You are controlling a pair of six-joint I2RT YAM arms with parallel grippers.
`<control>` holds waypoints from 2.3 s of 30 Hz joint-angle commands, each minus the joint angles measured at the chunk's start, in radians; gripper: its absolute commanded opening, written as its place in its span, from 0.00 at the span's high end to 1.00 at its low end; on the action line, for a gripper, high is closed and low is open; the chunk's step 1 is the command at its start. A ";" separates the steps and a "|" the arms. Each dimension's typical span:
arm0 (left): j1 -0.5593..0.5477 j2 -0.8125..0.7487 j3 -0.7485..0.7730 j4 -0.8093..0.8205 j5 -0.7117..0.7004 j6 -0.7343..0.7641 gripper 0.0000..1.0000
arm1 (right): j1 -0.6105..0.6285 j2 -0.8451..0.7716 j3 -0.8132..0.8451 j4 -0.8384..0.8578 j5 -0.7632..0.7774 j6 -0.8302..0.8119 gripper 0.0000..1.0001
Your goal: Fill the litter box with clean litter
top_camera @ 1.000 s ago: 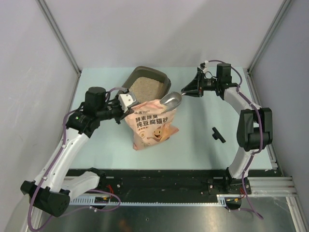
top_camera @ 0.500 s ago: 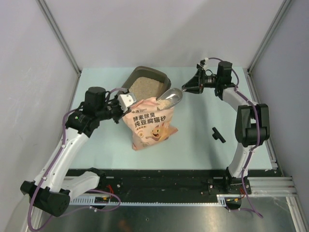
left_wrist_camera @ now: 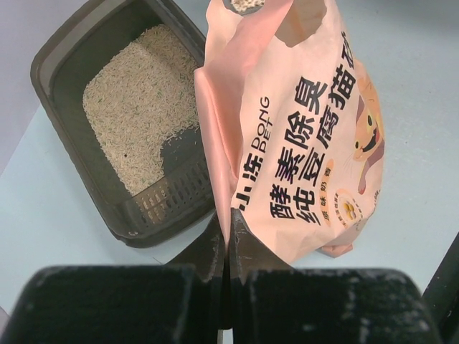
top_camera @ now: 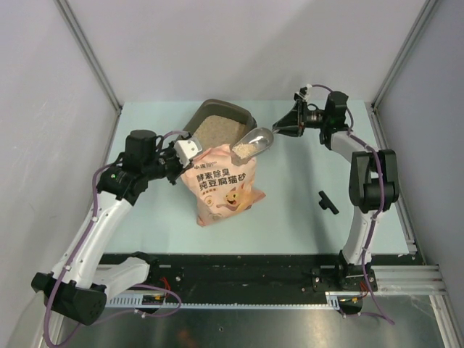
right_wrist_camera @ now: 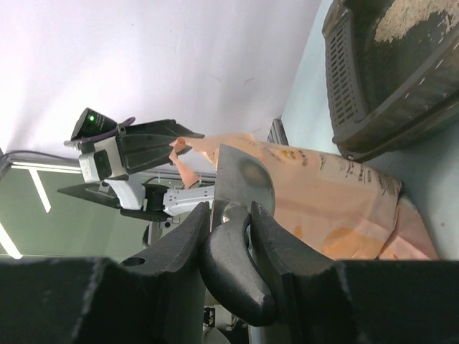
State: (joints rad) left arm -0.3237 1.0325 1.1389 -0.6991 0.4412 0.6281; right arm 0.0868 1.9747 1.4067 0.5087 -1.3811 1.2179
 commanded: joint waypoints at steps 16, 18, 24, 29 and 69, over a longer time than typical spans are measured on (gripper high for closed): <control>0.023 -0.012 0.073 0.023 -0.047 0.021 1.00 | 0.110 0.386 0.561 0.043 0.198 -0.101 1.00; 0.023 -0.008 0.074 0.015 -0.044 0.021 1.00 | 0.111 0.427 0.653 0.001 0.264 -0.162 1.00; 0.020 -0.005 0.074 0.004 -0.033 0.019 1.00 | 0.120 0.490 0.851 -0.306 0.396 -0.542 1.00; 0.020 -0.012 0.055 0.006 -0.006 0.021 1.00 | 0.136 0.429 0.815 -0.429 0.485 -0.823 1.00; 0.018 -0.071 -0.042 0.061 0.217 0.081 1.00 | 0.166 -0.281 0.641 -1.325 0.447 -1.491 1.00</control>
State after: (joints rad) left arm -0.3134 0.9722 1.0863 -0.6907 0.5835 0.7048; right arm 0.2218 1.7721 2.0903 -0.5995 -0.7631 -0.1989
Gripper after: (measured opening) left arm 0.010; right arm 0.315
